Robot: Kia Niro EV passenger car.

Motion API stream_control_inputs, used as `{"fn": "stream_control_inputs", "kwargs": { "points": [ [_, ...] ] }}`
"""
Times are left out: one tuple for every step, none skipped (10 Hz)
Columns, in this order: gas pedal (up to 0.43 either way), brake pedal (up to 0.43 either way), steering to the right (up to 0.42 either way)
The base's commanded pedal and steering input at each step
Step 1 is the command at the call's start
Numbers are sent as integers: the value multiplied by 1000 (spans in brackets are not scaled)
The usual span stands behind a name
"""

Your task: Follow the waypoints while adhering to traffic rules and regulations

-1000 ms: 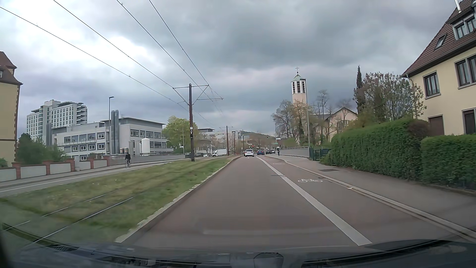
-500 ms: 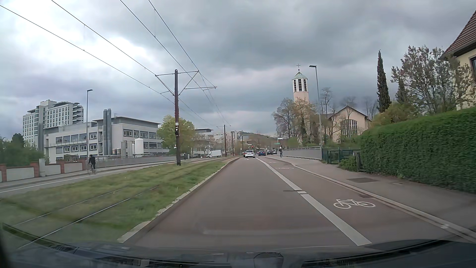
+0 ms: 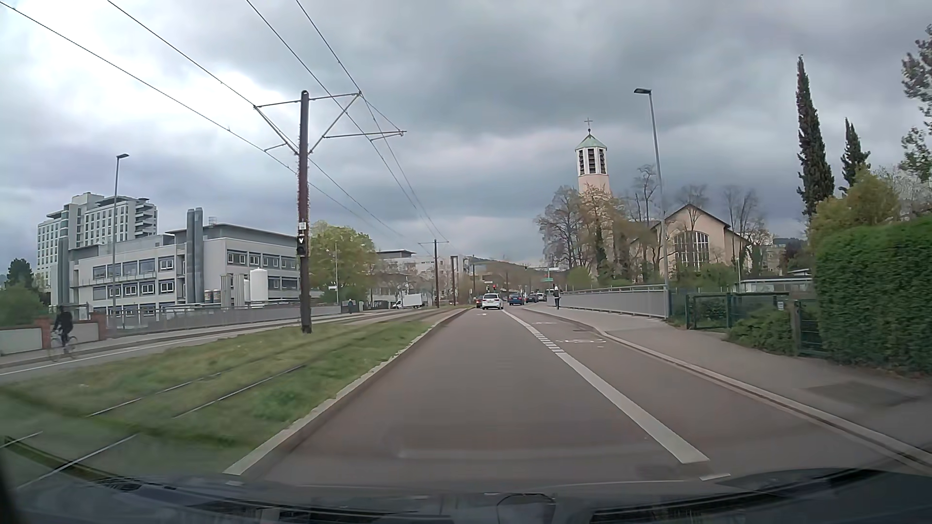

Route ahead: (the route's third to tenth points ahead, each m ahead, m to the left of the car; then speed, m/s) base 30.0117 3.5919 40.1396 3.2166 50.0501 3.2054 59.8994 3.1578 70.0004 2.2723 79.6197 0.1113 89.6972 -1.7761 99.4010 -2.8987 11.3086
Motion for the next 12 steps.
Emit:
{"fn": "stream_control_inputs", "kwargs": {
  "points": [
    [118,0,0],
    [118,0,0],
    [118,0,0],
    [118,0,0],
    [118,0,0],
    [118,0,0],
    [118,0,0],
    [118,0,0],
    [118,0,0],
    [118,0,0],
    [118,0,0],
    [118,0,0]
  ]
}}
